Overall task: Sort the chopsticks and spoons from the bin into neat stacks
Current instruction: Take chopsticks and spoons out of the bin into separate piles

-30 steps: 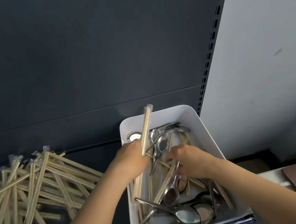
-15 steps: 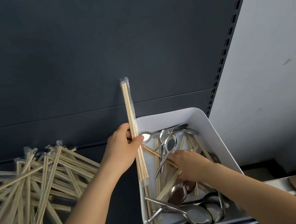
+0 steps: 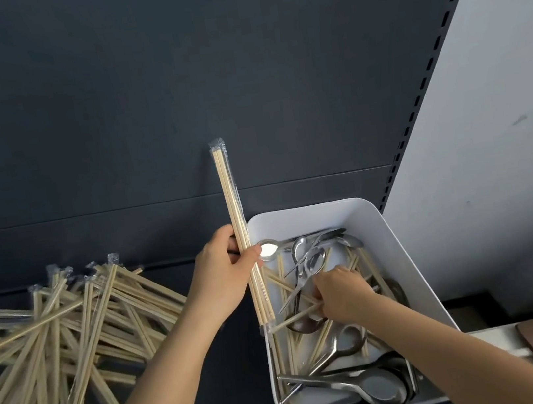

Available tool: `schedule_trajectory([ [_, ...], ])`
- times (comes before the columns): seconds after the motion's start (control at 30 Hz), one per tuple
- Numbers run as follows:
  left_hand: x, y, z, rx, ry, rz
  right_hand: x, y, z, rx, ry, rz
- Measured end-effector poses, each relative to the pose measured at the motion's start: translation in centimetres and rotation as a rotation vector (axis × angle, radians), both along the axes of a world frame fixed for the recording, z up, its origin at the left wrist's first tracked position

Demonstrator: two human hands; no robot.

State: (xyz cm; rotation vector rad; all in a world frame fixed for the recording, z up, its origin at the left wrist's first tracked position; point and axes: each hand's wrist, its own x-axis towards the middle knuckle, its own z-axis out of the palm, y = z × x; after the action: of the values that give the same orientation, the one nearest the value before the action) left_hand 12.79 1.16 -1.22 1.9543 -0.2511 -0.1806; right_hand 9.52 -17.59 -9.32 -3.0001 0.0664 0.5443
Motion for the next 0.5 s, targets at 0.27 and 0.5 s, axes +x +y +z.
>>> schedule_trajectory([
  [0.27,0.5,0.2,0.3,-0.008,-0.02,-0.015,-0.3,-0.4,0.0,0.045,0.033,-0.011],
  [0.5,1.5,0.7,0.8,-0.024,-0.035,-0.003,-0.4,-1.5,2.6,0.198,-0.042,-0.05],
])
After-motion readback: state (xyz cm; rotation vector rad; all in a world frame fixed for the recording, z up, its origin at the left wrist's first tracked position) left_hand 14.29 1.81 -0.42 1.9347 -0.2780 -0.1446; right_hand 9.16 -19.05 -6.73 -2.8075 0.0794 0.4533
